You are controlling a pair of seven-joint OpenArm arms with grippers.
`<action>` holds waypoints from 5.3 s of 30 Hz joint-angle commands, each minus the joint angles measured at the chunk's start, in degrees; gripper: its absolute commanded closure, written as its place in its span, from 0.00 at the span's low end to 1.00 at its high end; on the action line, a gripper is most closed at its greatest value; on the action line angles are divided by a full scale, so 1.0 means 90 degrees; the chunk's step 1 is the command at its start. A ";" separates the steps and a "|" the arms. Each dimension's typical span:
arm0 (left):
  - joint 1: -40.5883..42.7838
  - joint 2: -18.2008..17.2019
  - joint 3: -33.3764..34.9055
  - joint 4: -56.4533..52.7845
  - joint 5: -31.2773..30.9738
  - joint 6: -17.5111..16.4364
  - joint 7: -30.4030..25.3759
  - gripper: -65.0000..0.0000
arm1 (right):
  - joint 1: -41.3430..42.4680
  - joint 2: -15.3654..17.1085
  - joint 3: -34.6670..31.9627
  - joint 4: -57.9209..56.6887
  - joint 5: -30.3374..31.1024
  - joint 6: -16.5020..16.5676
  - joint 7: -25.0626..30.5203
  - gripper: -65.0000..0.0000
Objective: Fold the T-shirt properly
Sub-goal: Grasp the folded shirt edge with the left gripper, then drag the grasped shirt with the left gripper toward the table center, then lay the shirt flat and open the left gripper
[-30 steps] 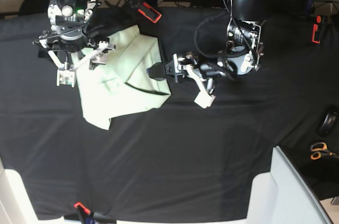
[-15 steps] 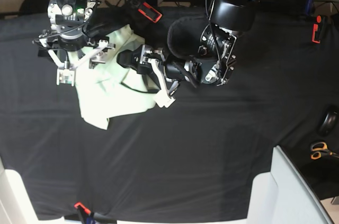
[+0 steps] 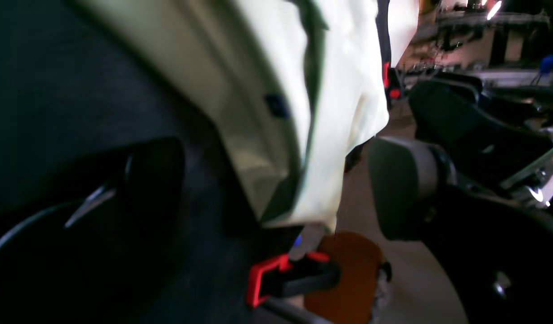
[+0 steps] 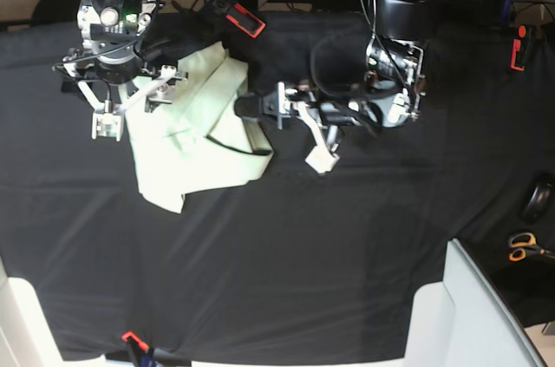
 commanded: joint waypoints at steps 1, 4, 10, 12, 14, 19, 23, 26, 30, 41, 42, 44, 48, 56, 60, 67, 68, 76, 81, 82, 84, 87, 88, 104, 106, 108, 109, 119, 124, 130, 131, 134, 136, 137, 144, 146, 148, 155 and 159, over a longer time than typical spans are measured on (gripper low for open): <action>0.0048 -0.0141 -0.0126 -0.0018 0.0890 0.0348 0.0252 0.00 | 0.0022 -0.0003 -0.0029 0.0090 -0.0055 -0.0019 0.0137 0.23; 0.0019 -0.0111 -0.0282 -0.0028 0.0900 0.0494 0.0486 0.00 | 0.0022 -0.0003 -0.0049 0.0090 -0.0055 -0.0019 0.0137 0.23; -0.0040 0.0143 -0.0223 -0.0037 0.0900 0.1422 0.0535 0.00 | 0.0013 -0.0003 -0.0049 0.0090 -0.0055 -0.0019 0.0137 0.23; -0.0098 0.0289 -0.0214 -0.0037 0.0900 0.1608 0.0545 0.00 | 0.0013 -0.0003 -0.0010 0.0090 -0.0055 -0.0019 0.0137 0.23; -0.0186 0.0436 -0.0087 -0.0047 0.0900 0.1755 0.0545 0.00 | 0.0013 -0.0003 0.0000 0.0090 -0.0055 -0.0019 0.0137 0.23; -0.0372 0.0651 0.0734 -0.0057 0.0861 0.1764 0.0516 0.00 | 0.0003 -0.0003 0.0010 0.0090 -0.0055 -0.0019 0.0137 0.23; -0.0479 0.0651 0.0861 -0.0057 0.0861 0.1745 0.0506 0.00 | -0.0046 -0.0003 0.0010 0.0090 -0.0055 -0.0019 0.0137 0.23; -0.0489 0.0670 0.0861 -0.0057 0.0871 0.1745 0.0506 0.00 | -0.0046 -0.0003 0.0010 0.0090 -0.0055 -0.0019 0.0137 0.23; -0.0645 0.0690 0.0920 -0.0057 0.0880 0.1735 0.0477 0.00 | -0.0046 -0.0003 0.0010 0.0090 -0.0055 -0.0019 0.0137 0.23; -0.1329 0.0856 0.1896 -0.1502 0.0871 0.1286 -0.0149 0.00 | -0.0046 -0.0003 0.0010 0.0100 -0.0055 -0.0019 0.0137 0.23; -0.1397 0.0865 0.2004 -0.1610 0.0861 0.1266 -0.0197 0.00 | -0.0046 -0.0003 0.0010 0.0100 -0.0055 -0.0019 0.0137 0.23; -0.1446 0.0885 0.2170 -0.1727 0.0861 0.1256 -0.0266 0.00 | -0.0046 -0.0003 0.0010 0.0100 -0.0055 -0.0019 0.0137 0.23; -0.1485 0.0934 0.2209 -0.1776 0.0861 0.1256 -0.0276 0.28 | -0.0046 -0.0003 0.0010 0.0100 -0.0055 -0.0019 0.0137 0.23; -0.1446 0.0924 0.2219 -0.1776 0.0910 0.1256 -0.0451 1.00 | -0.0017 -0.0003 0.0010 0.0110 -0.0055 -0.0019 0.0137 0.23; -0.1456 0.0787 0.2248 -0.1737 0.0910 0.1266 -0.0510 1.00 | -0.0007 -0.0003 0.0127 0.0110 -0.0055 -0.0019 0.0137 0.23; -0.1954 0.0348 0.2521 -0.1727 0.0910 0.1276 -0.0305 1.00 | -0.0007 -0.0003 0.0576 0.0120 -0.0055 -0.0019 0.0137 0.23; -0.2071 0.0318 0.2629 -0.1727 0.0910 0.1276 -0.0246 1.00 | -0.0017 -0.0003 0.0616 0.0120 -0.0055 -0.0010 0.0137 0.23; -0.2941 0.0172 0.3987 -0.1317 0.0910 0.1276 0.0027 1.00 | -0.0017 -0.0003 0.0616 0.0120 -0.0055 -0.0010 0.0147 0.23; -0.3488 0.0094 0.5598 -0.0936 0.0910 0.1276 0.0496 1.00 | -0.0017 -0.0003 0.0616 0.0120 -0.0055 -0.0010 0.0147 0.23; -0.3576 0.0006 0.5931 -0.0819 0.0910 0.1266 0.0545 1.00 | -0.0017 -0.0003 0.0616 0.0120 -0.0055 -0.0010 0.0147 0.23; -0.3703 -0.0063 0.6497 -0.0545 0.0910 0.1266 0.0652 1.00 | -0.0017 -0.0003 0.0616 0.0120 -0.0055 -0.0010 0.0147 0.23; -0.3927 -0.0317 0.7279 -0.0115 0.0910 0.1256 0.0848 1.00 | 0.0003 -0.0003 0.0752 0.0120 -0.0055 -0.0010 0.0147 0.23; -0.4015 -0.0404 0.7503 0.0002 0.0910 0.1256 0.0877 1.00 | 0.0003 -0.0003 0.0830 0.0120 -0.0055 -0.0010 0.0147 0.23; -0.4640 -0.1147 0.9421 0.1369 0.2639 0.1256 0.0135 1.00 | 0.0228 -0.0003 0.0938 0.0100 -0.0045 -0.0010 0.0147 0.23; -0.4523 -0.1117 0.9421 0.1291 0.3391 0.1256 0.0135 1.00 | 0.0228 -0.0013 0.0938 0.0100 -0.0045 -0.0010 0.0147 0.23; -0.4357 -0.1108 0.9421 0.1203 0.4036 0.1247 0.0115 1.00 | 0.0228 -0.0013 0.0938 0.0100 -0.0045 -0.0010 0.0147 0.23; -0.4308 -0.1030 0.9421 0.1174 0.4329 0.1247 0.0105 1.00 | 0.0228 -0.0013 0.0938 0.0100 -0.0045 -0.0010 0.0147 0.23; -0.3839 -0.0795 0.9421 0.1154 0.5882 0.1247 -0.0959 1.00 | 0.0286 -0.0013 0.0987 0.0100 -0.0045 -0.0010 0.0137 0.23; -0.3615 -0.0707 0.9421 0.1184 0.6653 0.1247 -0.1223 1.00 | 0.0306 -0.0013 0.0987 0.0081 -0.0045 -0.0010 0.0137 0.23; -0.3585 -0.0658 0.9421 0.1193 0.7171 0.1247 -0.1526 1.00 | 0.0433 -0.0013 0.0967 -0.0300 -0.0045 -0.0010 0.0127 0.23; -0.3585 -0.0658 0.9421 0.1184 0.7171 0.1247 -0.1594 1.00 | 0.0442 -0.0013 0.0967 -0.0349 -0.0045 -0.0010 0.0137 0.23; -0.3585 -0.0561 0.9421 0.1135 0.7200 0.1247 -0.1731 1.00 | 0.0511 -0.0013 0.0987 -0.0398 -0.0045 -0.0010 0.0137 0.23; -0.3585 -0.0541 0.9421 0.1135 0.7200 0.1247 -0.1731 1.00 | 0.0511 -0.0013 0.0987 -0.0398 -0.0045 -0.0010 0.0137 0.23; -0.3585 -0.0541 0.9421 0.1135 0.7200 0.1247 -0.1731 1.00 | 0.0521 -0.0013 0.0987 -0.0398 -0.0045 -0.0010 0.0137 0.23; -0.3625 -0.0531 0.9421 0.1027 0.7152 0.1247 -0.1340 0.95 | 0.0521 -0.0013 0.0987 -0.0398 -0.0045 -0.0010 0.0137 0.23; -0.3644 -0.0492 0.9421 0.0940 0.7152 0.1247 -0.1262 0.84 | 0.0521 -0.0013 0.0987 -0.0398 -0.0045 -0.0010 0.0137 0.23; -0.3654 -0.0473 0.9421 0.0930 0.7191 0.1247 -0.1243 0.72 | 0.0521 -0.0013 0.0987 -0.0398 -0.0045 -0.0010 0.0137 0.23; -0.3888 -0.0492 0.9421 0.0930 0.7191 0.1247 -0.1233 0.33 | 0.0491 -0.0023 0.0938 -0.0398 -0.0045 -0.0010 0.0137 0.23; -0.4064 -0.0473 0.9421 0.0949 0.7191 0.1247 -0.1223 0.32 | 0.0462 -0.0023 0.0938 -0.0398 -0.0045 -0.0010 0.0137 0.23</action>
